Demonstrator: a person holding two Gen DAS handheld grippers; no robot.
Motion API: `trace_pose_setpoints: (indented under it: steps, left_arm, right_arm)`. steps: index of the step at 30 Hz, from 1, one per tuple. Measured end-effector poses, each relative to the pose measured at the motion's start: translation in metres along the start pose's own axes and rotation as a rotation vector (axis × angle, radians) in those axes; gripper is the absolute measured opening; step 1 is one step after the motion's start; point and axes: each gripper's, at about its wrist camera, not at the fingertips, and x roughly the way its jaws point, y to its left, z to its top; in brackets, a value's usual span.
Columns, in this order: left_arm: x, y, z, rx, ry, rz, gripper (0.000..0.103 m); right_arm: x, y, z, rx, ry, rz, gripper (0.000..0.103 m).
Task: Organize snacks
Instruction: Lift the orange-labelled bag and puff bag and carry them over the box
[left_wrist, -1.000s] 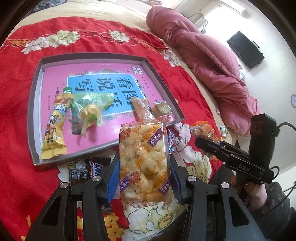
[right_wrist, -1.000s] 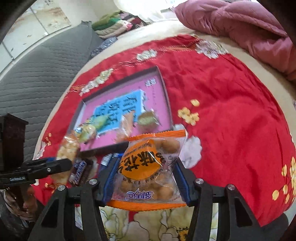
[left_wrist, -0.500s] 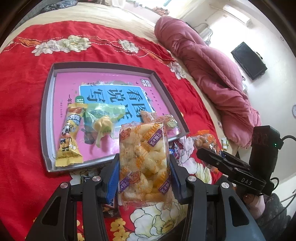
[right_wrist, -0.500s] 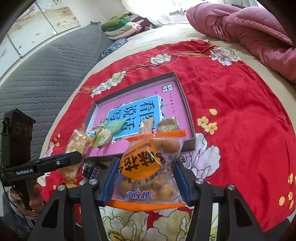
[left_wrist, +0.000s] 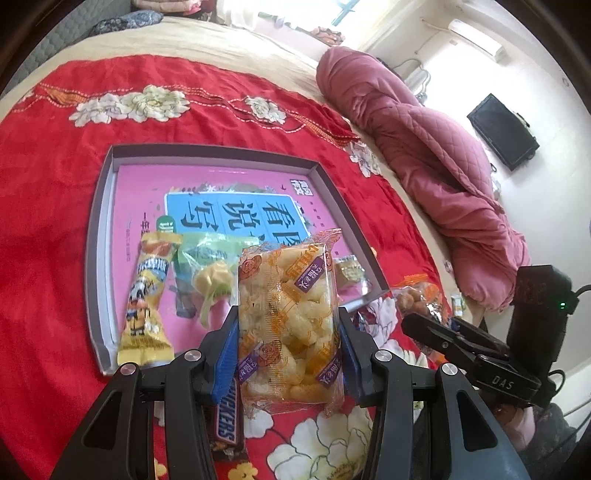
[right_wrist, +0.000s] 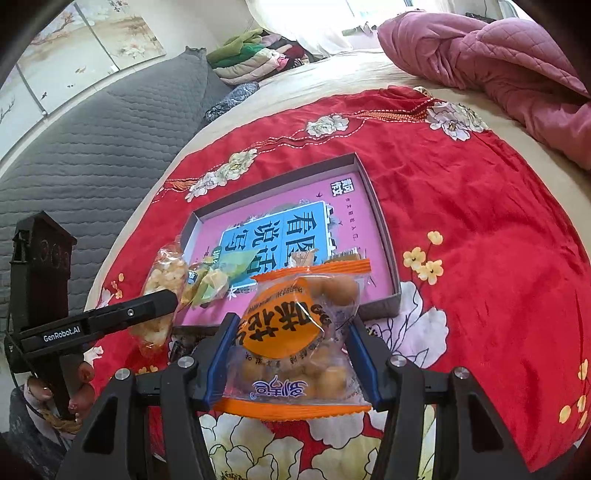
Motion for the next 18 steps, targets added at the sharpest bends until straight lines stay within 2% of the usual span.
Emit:
trace_pose_setpoints:
  steps: [18]
  left_arm:
    - [0.012, -0.012, 0.027, 0.035, -0.016, 0.026, 0.05]
  right_arm:
    - [0.005, 0.001, 0.02, -0.015, -0.036, -0.024, 0.057]
